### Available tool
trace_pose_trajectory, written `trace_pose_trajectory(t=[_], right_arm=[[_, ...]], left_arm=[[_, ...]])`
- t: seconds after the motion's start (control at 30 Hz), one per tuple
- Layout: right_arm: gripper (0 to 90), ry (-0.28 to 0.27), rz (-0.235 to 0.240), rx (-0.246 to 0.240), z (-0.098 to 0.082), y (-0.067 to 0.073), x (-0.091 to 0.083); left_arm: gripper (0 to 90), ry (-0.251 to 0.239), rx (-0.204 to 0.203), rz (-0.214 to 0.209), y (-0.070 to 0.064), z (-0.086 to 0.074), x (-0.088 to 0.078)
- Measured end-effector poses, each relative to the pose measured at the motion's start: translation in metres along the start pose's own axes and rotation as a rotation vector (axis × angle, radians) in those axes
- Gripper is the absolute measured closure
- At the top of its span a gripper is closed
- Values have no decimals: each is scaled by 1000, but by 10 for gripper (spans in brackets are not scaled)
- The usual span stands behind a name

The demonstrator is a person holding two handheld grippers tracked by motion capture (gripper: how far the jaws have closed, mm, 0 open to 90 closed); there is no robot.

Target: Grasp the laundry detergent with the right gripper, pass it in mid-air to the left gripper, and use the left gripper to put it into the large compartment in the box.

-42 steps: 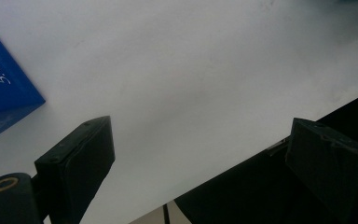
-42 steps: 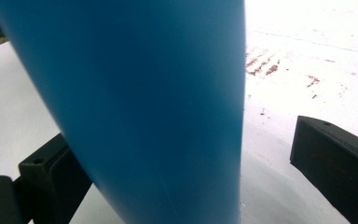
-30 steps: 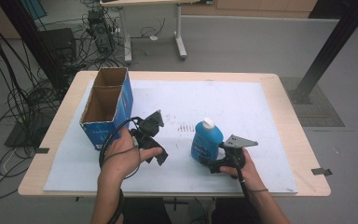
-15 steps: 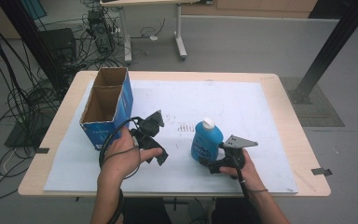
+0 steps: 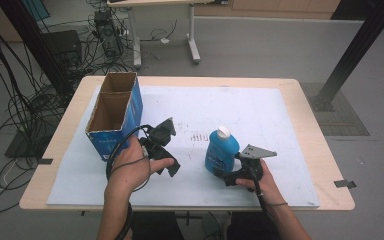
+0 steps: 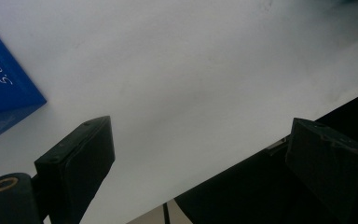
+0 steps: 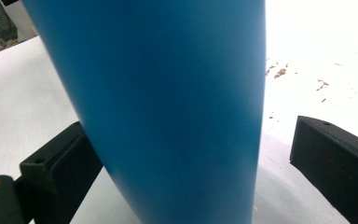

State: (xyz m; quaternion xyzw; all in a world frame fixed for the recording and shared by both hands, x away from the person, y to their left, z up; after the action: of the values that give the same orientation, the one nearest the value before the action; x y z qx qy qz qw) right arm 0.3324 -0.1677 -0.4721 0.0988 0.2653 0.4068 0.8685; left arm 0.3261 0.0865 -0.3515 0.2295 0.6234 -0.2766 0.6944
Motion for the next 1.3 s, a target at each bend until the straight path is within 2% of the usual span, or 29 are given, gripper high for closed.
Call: trace_pose_trajectory(t=[0.87, 1.3], right_arm=[[34, -5, 6, -2, 1, 1, 0], [109, -9, 27, -33, 1, 4, 6]], left_arm=[[82, -1, 1, 1, 0, 0, -1], [81, 4, 0, 1, 1, -1, -1]])
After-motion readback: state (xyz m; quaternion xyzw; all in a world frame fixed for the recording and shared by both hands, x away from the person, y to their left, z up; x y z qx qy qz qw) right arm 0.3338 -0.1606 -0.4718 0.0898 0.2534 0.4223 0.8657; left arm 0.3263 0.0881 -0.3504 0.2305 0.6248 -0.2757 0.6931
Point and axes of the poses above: each handheld gripper's, and its own axes: x roughly forward along the jaws, z roughly out of its top, y roughly to its left, the point moved 3 cm from there along x, roughly forward along the jaws, and after that the axes turned 12 degrees about x, right-handed, at the moved point
